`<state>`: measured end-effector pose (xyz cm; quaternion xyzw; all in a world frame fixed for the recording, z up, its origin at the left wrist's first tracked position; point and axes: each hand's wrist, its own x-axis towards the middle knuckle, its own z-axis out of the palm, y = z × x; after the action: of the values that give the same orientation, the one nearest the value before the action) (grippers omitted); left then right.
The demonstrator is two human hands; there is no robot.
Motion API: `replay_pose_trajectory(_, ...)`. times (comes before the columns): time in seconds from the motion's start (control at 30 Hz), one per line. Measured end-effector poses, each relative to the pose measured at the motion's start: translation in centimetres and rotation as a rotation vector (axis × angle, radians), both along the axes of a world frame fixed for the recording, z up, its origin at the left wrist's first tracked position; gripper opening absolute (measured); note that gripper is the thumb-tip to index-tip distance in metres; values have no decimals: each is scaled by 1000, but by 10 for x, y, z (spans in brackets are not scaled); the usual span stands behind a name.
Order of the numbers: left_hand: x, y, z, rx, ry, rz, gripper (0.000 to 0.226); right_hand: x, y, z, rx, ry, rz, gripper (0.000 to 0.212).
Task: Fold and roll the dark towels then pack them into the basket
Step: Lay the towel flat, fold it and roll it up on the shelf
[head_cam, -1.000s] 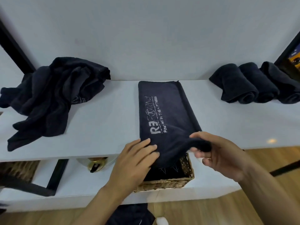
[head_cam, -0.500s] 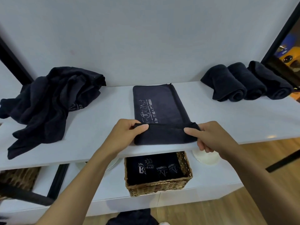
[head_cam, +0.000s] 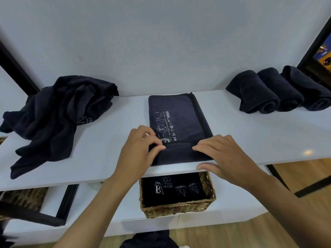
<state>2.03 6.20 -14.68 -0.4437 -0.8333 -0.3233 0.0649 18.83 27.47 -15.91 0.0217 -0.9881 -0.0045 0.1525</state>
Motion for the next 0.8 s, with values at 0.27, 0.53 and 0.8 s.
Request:
replay_pose_trajectory(0.27,-10,-5,12,-197,41,-157,28,-28,13,44,-594,-301,-43,13)
replay_pose_trajectory(0.53,-50,27,22,-194,-525,-143,6,-53,22,48,-451,66,-107,7)
replay_pose_trajectory(0.8,-32,26,7,-96,246,-19,28,-47,30,21,-459,-20,-77,28)
